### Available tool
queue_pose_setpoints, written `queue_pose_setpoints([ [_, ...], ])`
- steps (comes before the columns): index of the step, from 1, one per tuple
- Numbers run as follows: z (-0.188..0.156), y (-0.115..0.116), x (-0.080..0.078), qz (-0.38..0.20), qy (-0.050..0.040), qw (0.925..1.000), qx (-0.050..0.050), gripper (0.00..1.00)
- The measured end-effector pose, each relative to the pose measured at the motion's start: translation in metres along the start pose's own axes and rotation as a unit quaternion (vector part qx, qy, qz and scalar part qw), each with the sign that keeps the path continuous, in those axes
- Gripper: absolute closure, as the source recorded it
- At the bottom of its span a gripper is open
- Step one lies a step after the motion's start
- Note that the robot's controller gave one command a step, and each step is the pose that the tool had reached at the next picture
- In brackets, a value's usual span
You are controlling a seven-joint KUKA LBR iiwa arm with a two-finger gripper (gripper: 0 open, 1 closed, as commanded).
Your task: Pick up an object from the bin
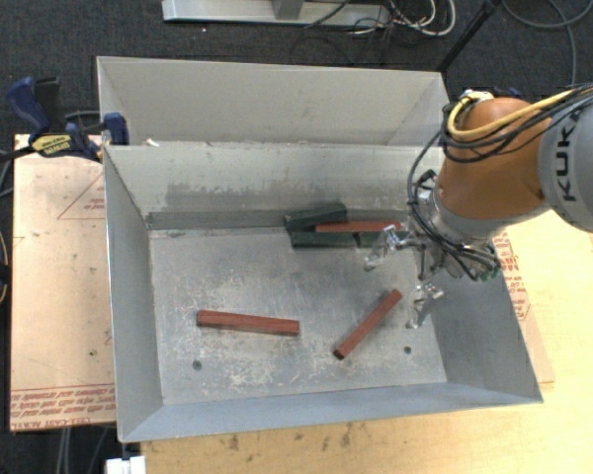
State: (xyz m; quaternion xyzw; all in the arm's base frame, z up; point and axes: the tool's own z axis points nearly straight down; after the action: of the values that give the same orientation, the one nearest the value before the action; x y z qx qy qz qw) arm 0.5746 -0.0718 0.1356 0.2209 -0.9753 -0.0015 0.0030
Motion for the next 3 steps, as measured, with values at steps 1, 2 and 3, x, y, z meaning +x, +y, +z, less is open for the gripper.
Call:
queue_pose_setpoints([
  [1, 0.018, 0.011, -0.003, -0.150, -0.0032, 0.9887, 0.002, 0.00],
  [2, 0.063, 0.027, -0.003, -0.113, -0.0065, 0.9936, 0.004, 0.00],
  [3, 0.058, 0.014, 0.000, -0.224, -0.0089, 0.9745, 0.004, 1.00],
])
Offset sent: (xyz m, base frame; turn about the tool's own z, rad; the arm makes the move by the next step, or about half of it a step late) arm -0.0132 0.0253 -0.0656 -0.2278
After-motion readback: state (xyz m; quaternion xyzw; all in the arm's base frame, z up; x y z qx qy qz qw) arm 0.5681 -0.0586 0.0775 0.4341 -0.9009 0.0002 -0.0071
